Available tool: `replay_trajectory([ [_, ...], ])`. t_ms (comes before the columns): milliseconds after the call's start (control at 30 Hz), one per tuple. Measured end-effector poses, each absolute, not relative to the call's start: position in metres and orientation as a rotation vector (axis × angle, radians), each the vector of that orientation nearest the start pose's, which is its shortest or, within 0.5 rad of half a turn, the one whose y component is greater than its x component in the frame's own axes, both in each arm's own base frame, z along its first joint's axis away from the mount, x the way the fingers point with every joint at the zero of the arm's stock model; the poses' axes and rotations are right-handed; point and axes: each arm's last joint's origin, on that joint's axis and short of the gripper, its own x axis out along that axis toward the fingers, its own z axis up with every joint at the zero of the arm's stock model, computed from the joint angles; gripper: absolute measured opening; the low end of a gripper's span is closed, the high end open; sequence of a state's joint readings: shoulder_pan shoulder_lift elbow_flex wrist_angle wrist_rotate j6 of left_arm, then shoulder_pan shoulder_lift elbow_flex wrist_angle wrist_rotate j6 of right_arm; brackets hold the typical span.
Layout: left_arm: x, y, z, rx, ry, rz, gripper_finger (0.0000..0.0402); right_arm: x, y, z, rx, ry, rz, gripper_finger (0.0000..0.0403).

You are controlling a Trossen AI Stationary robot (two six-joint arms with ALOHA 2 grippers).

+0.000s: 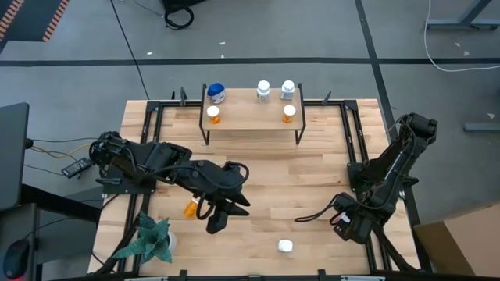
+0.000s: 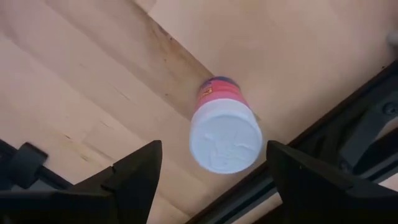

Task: Pick and place medicine bottles onto shelf by color
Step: Put the pink pill bottle on the shelf

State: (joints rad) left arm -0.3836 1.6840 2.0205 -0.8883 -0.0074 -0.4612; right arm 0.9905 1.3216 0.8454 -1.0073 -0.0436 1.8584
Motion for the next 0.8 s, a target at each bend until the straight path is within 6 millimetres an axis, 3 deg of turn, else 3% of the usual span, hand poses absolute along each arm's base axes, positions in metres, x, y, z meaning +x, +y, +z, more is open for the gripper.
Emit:
replay_trajectory([
  [267,0.319,-0.128,0.453,-0.337,0.616,-0.233,0.0125,0.111,0.172,0.192,0.772,1.514,-0.628,0.0287],
  [800,0.319,-0.128,0.453,-0.336,0.616,-0.233,0.0118,0.111,0.173,0.192,0.758,1.524,-0.605,0.0175],
])
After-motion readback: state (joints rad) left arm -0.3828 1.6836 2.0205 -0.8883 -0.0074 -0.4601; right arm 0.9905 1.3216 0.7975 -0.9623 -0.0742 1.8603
